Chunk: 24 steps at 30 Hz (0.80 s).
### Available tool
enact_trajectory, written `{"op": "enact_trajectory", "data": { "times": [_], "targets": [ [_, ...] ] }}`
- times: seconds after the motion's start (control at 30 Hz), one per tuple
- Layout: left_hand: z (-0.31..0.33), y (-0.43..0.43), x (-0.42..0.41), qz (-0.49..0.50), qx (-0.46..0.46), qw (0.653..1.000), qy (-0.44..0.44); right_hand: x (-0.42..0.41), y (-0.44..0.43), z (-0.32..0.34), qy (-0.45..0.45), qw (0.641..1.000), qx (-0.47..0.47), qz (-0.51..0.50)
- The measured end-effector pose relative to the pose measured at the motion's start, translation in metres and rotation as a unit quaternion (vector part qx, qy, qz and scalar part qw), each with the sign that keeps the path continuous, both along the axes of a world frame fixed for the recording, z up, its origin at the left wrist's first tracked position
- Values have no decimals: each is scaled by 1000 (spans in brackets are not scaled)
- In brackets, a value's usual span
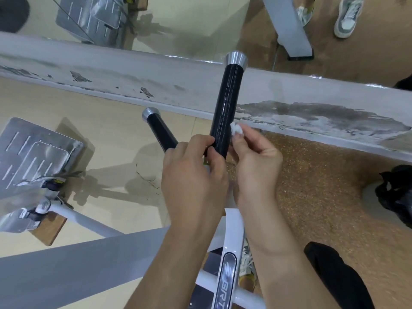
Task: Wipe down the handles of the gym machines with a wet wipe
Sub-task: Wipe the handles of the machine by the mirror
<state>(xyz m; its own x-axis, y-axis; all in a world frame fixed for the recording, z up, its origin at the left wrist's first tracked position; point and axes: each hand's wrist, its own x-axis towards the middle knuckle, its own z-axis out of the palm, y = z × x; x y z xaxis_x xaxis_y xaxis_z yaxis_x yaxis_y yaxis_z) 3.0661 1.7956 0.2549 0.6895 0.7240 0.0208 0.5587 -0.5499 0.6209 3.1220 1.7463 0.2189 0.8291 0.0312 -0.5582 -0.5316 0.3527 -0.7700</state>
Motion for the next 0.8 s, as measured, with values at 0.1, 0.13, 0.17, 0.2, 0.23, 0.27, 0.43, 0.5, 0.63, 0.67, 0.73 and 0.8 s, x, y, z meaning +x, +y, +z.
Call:
{"op": "enact_trajectory", "data": {
  "times": [0.1,0.13,0.17,0.2,0.23,0.27,0.43,0.5,0.63,0.67,0.73,0.8],
  "targets": [
    [1,2,1,-12,8,1000,20,-6,-9,-2,-71,996,-52,23],
    [2,2,2,-15,6,999,29,-13,-14,-2,-105,991,-73,46],
    [3,2,4,-20,4,999,40,-20,-18,0,-126,986,-84,65],
    [3,2,7,-25,5,998,51,-23,-20,2,-136,984,-88,74],
    [4,1,9,-29,5,998,62,-23,-19,2,-137,984,-88,70],
    [4,0,10,-31,4,997,68,-19,-16,1,-132,986,-87,58],
    [4,0,11,-40,7,996,77,18,9,-9,-123,985,-120,2],
    [4,1,11,-43,6,995,85,12,2,-6,-105,992,-75,9],
    [4,4,14,-37,-15,995,89,-14,-21,5,-70,995,-3,66],
    [3,4,14,-32,-16,996,87,-14,-20,5,-61,996,-4,62],
    [2,3,15,-24,-10,997,74,-4,-12,3,-27,999,-4,30],
    [1,2,15,-21,1,998,60,15,-1,1,2,1000,9,-1]
  ]
}}
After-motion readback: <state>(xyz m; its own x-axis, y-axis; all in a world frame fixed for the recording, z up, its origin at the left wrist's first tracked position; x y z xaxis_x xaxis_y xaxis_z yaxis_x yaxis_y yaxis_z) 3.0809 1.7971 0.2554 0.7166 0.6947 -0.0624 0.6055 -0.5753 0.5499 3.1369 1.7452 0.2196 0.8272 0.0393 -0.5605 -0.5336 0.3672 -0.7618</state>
